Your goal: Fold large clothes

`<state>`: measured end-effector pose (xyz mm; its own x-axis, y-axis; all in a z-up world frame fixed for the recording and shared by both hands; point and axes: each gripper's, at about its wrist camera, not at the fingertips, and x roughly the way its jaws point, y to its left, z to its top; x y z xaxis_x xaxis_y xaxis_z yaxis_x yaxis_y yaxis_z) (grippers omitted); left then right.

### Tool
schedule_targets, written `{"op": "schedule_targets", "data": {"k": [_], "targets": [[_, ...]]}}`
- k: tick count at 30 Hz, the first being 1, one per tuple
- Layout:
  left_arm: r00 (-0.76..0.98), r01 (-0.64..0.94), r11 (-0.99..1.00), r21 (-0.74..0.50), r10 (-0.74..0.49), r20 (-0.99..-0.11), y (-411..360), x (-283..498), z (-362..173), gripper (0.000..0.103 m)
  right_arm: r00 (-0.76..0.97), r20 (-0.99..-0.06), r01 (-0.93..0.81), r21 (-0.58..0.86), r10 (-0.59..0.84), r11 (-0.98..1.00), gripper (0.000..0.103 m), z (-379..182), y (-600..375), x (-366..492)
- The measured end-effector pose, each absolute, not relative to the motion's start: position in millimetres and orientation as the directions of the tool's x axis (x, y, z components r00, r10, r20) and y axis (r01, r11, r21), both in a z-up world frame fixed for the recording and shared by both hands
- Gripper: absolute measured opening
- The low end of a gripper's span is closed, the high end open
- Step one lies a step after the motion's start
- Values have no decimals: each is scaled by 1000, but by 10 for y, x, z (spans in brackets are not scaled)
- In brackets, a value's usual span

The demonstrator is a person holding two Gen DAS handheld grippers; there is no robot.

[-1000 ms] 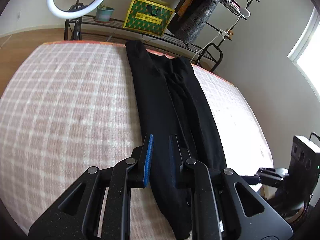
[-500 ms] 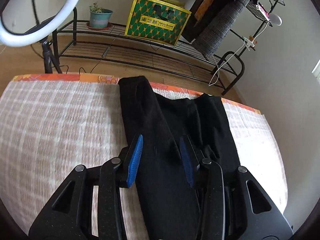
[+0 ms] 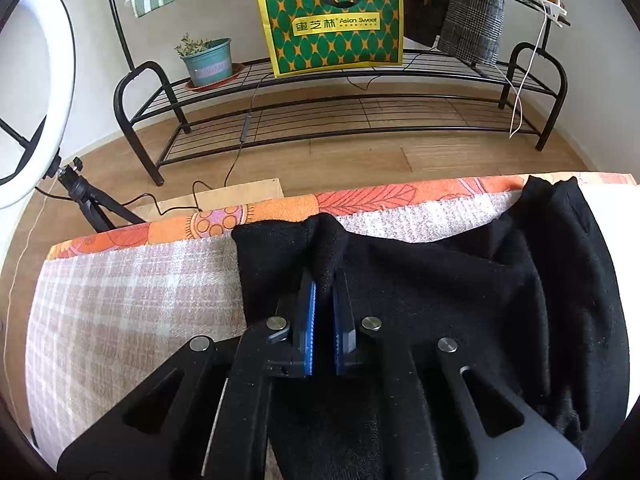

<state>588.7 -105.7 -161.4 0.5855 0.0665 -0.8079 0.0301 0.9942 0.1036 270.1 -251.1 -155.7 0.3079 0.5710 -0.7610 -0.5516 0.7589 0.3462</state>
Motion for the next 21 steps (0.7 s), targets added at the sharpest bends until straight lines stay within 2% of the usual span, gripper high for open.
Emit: {"op": "schedule_targets", "data": {"k": [2, 4, 6, 8, 9, 10, 12, 14, 15, 16, 17, 19, 21], "targets": [[599, 45, 997, 66, 26, -801, -1044, 5837, -1585, 4, 314, -751, -563, 346, 581, 751, 4, -1525, -2505, 2653], [621, 79, 996, -48, -87, -779, -1024, 5750, -1452, 4, 325, -732, -578, 348, 599, 738, 3, -1502, -2545, 2613], [658, 102, 990, -95, -139, -740, -1046, 5721, -1319, 4, 340, -708, -600, 344, 619, 722, 3, -1470, -2556, 2545], [652, 137, 991, 5, -86, -754, -1190, 5788, -1399, 4, 327, -715, -604, 345, 618, 718, 3, -1493, -2526, 2547], [595, 151, 987, 48, -52, -802, -1250, 5861, -1539, 5, 309, -728, -598, 352, 612, 720, 3, -1520, -2507, 2572], [546, 170, 985, 32, -67, -835, -1274, 5912, -1631, 6, 295, -740, -585, 359, 604, 727, 3, -1548, -2497, 2601], [551, 176, 984, 9, -91, -830, -1269, 5909, -1627, 11, 269, -741, -587, 380, 615, 715, 4, -1561, -2509, 2621], [534, 184, 979, -89, -176, -827, -1184, 5912, -1517, 24, 252, -739, -590, 394, 624, 705, 10, -1561, -2524, 2625], [533, 185, 976, -114, -197, -823, -1136, 5914, -1450, 28, 239, -739, -590, 405, 630, 699, 19, -1560, -2533, 2628], [554, 181, 975, -131, -211, -805, -1052, 5890, -1330, 28, 224, -725, -593, 430, 652, 681, 34, -1542, -2563, 2624], [575, 177, 973, -147, -223, -787, -972, 5861, -1228, 29, 214, -702, -599, 455, 679, 659, 38, -1508, -2606, 2612], [609, 159, 974, -162, -226, -760, -764, 5846, -1059, 33, 204, -654, -616, 493, 728, 615, 39, -1398, -2738, 2586], [628, 108, 985, -134, -172, -759, -542, 5851, -1035, 33, 232, -616, -631, 494, 753, 598, 39, -1243, -2932, 2596]]}}
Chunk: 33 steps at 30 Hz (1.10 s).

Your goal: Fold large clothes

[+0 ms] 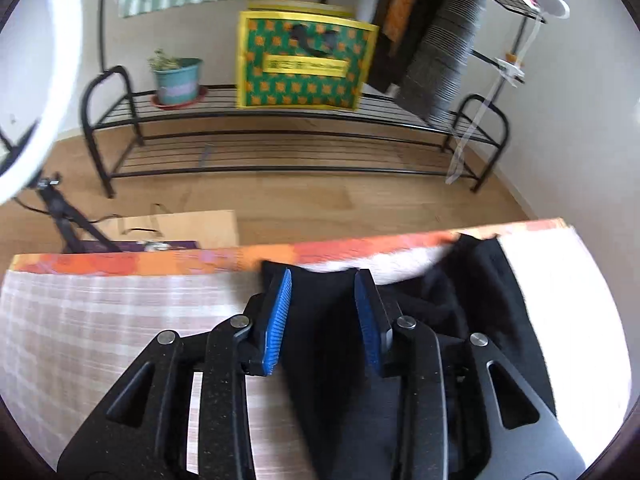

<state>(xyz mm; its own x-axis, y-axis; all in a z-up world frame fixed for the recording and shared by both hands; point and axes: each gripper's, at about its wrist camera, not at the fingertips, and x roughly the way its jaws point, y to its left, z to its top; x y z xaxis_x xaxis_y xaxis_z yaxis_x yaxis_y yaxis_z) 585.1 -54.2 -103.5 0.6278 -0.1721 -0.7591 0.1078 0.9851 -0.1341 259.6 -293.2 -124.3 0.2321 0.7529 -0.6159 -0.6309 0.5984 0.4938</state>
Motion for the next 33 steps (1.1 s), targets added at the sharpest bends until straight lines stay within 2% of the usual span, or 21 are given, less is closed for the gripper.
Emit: {"op": "schedule_targets", "data": {"k": [2, 4, 5, 9, 12, 15, 17, 18, 20, 21, 23, 24, 25, 26, 28, 30, 33], "targets": [[597, 74, 984, -160, -172, -784, -410, 5929, -1137, 33, 296, -602, -634, 457, 742, 624, 39, -1088, -3123, 2665], [566, 53, 980, -192, -188, -802, -329, 5969, -1271, 33, 362, -597, -620, 419, 716, 663, 51, -983, -3287, 2809], [558, 47, 977, -207, -198, -806, -315, 6000, -1333, 33, 400, -600, -600, 400, 693, 693, 53, -955, -3390, 2937], [502, 36, 956, -293, -270, -821, -264, 6114, -1532, 35, 489, -609, -505, 386, 624, 772, 55, -980, -3771, 3585], [493, 36, 950, -311, -287, -821, -306, 6192, -1603, 35, 523, -621, -414, 414, 584, 810, 58, -1140, -4061, 4240], [479, 35, 937, -347, -320, -817, -308, 6235, -1702, 34, 516, -615, -310, 515, 596, 799, 59, -1327, -4274, 4898], [498, 57, 945, -323, -307, -811, -390, 6229, -1718, 14, 507, -618, -246, 565, 601, 788, 59, -1492, -4272, 5290], [501, 81, 949, -305, -303, -811, -456, 6224, -1730, 8, 492, -622, -224, 586, 610, 778, 59, -1579, -4249, 5477], [534, 104, 961, -257, -272, -801, -549, 6192, -1702, 7, 478, -650, -192, 579, 590, 793, 58, -1702, -4139, 5751], [555, 121, 959, -255, -278, -784, -572, 6155, -1656, 7, 477, -663, -188, 565, 578, 803, 57, -1737, -4070, 5836], [622, 115, 955, -273, -283, -730, -524, 6044, -1514, 7, 450, -677, -190, 565, 582, 803, 26, -1818, -3923, 5987], [656, 110, 949, -297, -293, -695, -476, 5980, -1438, 6, 443, -691, -198, 546, 571, 814, 5, -1808, -3838, 6010], [696, 113, 946, -304, -294, -655, -440, 5912, -1366, 6, 472, -691, -222, 508, 548, 832, 5, -1729, -3772, 5970], [719, 119, 954, -274, -273, -639, -438, 5881, -1345, 6, 536, -649, -283, 464, 540, 839, 4, -1580, -3713, 5862], [681, 109, 980, -169, -197, -705, -486, 5979, -1496, 6, 602, -607, -334, 399, 519, 854, 4, -1447, -3660, 5748], [617, 63, 988, -144, -152, -772, -466, 6111, -1690, 7, 572, -676, -287, 366, 465, 885, 4, -1578, -3617, 5853], [634, 31, 995, -95, -93, -767, -505, 6183, -1640, 13, 544, -725, -260, 333, 422, 906, 5, -1697, -3568, 5934]]}}
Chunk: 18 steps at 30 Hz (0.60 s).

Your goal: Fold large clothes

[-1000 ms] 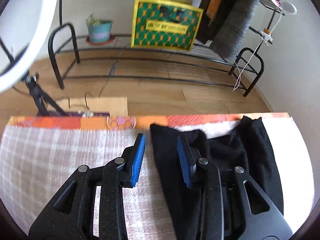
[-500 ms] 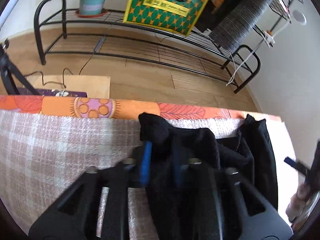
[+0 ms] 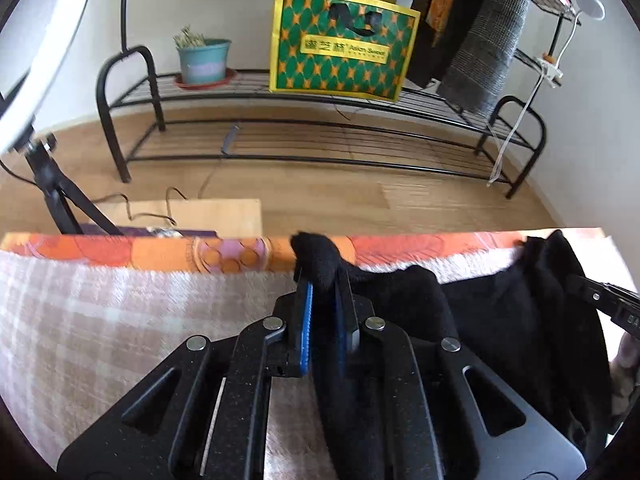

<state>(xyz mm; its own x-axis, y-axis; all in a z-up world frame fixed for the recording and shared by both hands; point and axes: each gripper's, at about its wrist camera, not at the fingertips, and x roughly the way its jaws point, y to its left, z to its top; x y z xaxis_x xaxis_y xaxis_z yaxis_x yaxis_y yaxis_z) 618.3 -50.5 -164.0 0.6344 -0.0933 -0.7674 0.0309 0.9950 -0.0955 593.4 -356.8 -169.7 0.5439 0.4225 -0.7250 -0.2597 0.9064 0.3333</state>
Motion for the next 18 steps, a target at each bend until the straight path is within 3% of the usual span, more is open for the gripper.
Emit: {"op": "schedule_targets", "data": {"k": [2, 4, 6, 18], "targets": [[615, 32, 996, -80, -83, -784, -530, 6193, -1639, 13, 523, -753, -249, 312, 399, 917, 10, -1688, -3547, 5962], [632, 28, 997, -72, -74, -771, -510, 6108, -1537, 15, 529, -772, -235, 265, 352, 935, 39, -1601, -3555, 5937], [647, 14, 996, -86, -74, -759, -449, 5969, -1380, 19, 551, -755, -238, 267, 356, 934, 48, -1464, -3638, 5810], [705, 60, 985, -161, -156, -691, -195, 4167, -128, 22, 614, -660, -255, 354, 434, 900, 49, -231, -4265, 4153]]}}
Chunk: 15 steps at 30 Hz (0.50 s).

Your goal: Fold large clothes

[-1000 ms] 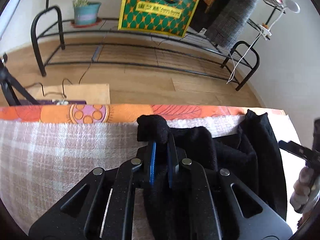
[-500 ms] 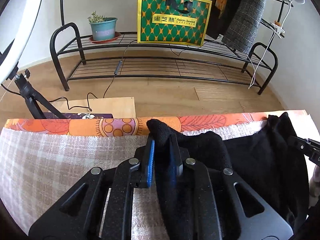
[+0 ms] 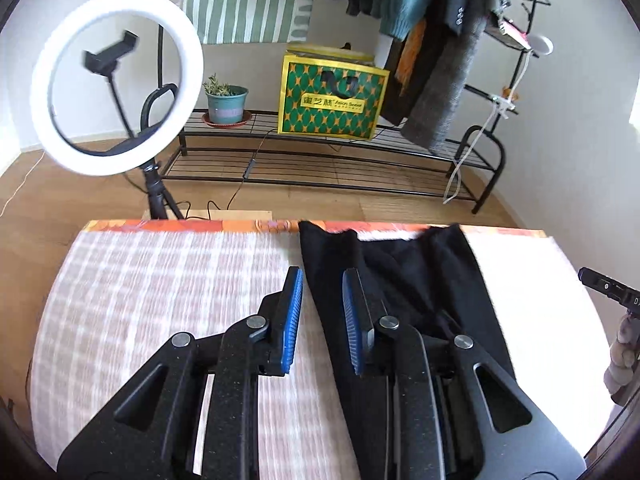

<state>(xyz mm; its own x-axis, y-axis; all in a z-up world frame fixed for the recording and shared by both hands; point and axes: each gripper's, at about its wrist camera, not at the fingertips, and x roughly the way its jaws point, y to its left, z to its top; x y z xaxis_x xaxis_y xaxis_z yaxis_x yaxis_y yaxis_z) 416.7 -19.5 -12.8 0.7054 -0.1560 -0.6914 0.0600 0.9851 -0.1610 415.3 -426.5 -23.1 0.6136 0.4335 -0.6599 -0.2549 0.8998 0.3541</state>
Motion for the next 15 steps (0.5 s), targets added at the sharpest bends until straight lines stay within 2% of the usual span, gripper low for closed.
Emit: {"op": "schedule_targets", "data": {"k": [1, 3, 7, 9, 10, 12, 15], "targets": [[705, 67, 983, -172, -169, -689, -206, 3999, -64, 28, 618, -655, -259, 353, 435, 899, 49, -143, -4298, 3972], [703, 94, 978, -189, -199, -682, -258, 3617, 57, 31, 624, -650, -258, 353, 434, 900, 49, 20, -4369, 3565], [675, 138, 968, -212, -248, -695, -424, 2971, 209, 31, 618, -666, -270, 319, 418, 908, 50, 220, -4389, 2732], [662, 155, 961, -231, -275, -697, -520, 2660, 243, 33, 609, -678, -280, 303, 412, 911, 50, 256, -4372, 2346], [650, 167, 957, -239, -289, -702, -572, 2495, 244, 39, 599, -683, -283, 308, 419, 908, 50, 261, -4366, 2187], [625, 193, 952, -239, -307, -718, -682, 2183, 196, 44, 579, -692, -298, 312, 431, 902, 50, 238, -4341, 1845], [578, 207, 943, -262, -334, -744, -771, 1805, 30, 44, 556, -709, -297, 318, 434, 900, 51, 93, -4348, 1419]]}}
